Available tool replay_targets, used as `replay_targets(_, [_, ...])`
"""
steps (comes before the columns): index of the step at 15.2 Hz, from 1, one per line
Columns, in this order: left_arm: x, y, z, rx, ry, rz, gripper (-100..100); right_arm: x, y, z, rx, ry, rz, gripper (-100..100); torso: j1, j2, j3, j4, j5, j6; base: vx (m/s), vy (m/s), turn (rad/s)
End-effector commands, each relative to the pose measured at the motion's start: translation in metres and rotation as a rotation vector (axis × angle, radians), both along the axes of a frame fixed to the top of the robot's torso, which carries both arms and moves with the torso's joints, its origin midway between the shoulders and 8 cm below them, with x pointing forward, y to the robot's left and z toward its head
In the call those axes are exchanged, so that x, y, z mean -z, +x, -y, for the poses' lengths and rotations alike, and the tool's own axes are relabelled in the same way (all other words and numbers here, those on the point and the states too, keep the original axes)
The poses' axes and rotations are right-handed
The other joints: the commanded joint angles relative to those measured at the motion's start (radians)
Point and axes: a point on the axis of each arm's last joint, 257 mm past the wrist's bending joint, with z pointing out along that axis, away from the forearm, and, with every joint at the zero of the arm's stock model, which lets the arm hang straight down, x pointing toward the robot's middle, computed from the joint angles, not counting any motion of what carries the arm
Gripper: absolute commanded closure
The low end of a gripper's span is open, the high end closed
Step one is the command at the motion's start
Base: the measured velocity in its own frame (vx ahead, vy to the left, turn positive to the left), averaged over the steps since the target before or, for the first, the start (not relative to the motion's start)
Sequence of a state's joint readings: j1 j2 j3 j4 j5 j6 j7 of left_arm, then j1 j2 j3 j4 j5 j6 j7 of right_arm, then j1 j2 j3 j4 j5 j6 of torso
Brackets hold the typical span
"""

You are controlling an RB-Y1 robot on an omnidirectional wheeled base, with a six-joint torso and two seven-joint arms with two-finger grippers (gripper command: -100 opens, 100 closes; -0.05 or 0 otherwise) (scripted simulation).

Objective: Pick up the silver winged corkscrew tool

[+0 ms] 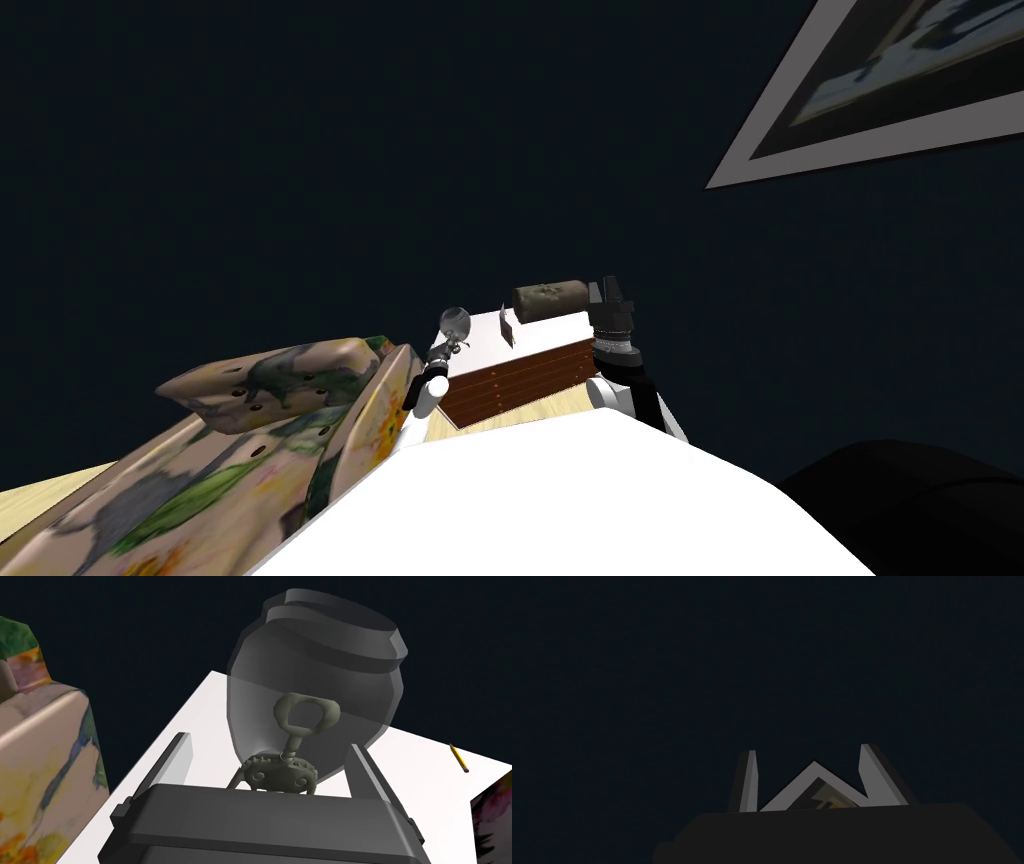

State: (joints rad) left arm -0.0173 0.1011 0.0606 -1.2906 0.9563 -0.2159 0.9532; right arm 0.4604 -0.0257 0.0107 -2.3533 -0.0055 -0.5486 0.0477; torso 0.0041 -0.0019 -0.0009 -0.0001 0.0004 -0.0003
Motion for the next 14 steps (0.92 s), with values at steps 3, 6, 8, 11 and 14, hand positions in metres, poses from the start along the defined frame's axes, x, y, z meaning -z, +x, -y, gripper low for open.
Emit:
replay_targets(3, [0.000,0.008,0.034,0.022,-0.098,0.005,-100,0.000,0.000,0.000,0.000,0.000,0.000,0,0.000,-0.002,-0.001,0.000,0.000,0.000,0.047,0.058,0.041])
replay_targets(6, [0.000,0.011,0.059,0.029,-0.164,0.011,-100,0.000,0.000,0.000,0.000,0.000,0.000,0,-0.001,-0.002,-0.001,0.000,0.000,0.000,0.037,0.039,0.015])
replay_targets(8, [0.000,0.012,0.066,0.031,-0.183,0.012,-100,0.000,0.000,0.000,0.000,0.000,0.000,0,-0.002,-0.001,-0.001,0.000,0.000,0.000,0.021,0.020,0.010])
replay_targets(11, [-0.001,0.020,0.051,0.023,-0.168,0.013,-100,0.000,0.000,0.000,0.000,0.000,0.000,0,-0.003,0.000,0.000,0.000,-0.001,0.000,0.007,0.000,-0.030])
replay_targets(14, [-0.003,0.030,0.041,0.013,-0.167,0.015,-100,0.000,0.000,0.000,0.000,0.000,0.000,0,-0.004,0.001,0.001,0.000,-0.001,0.000,0.002,-0.012,-0.053])
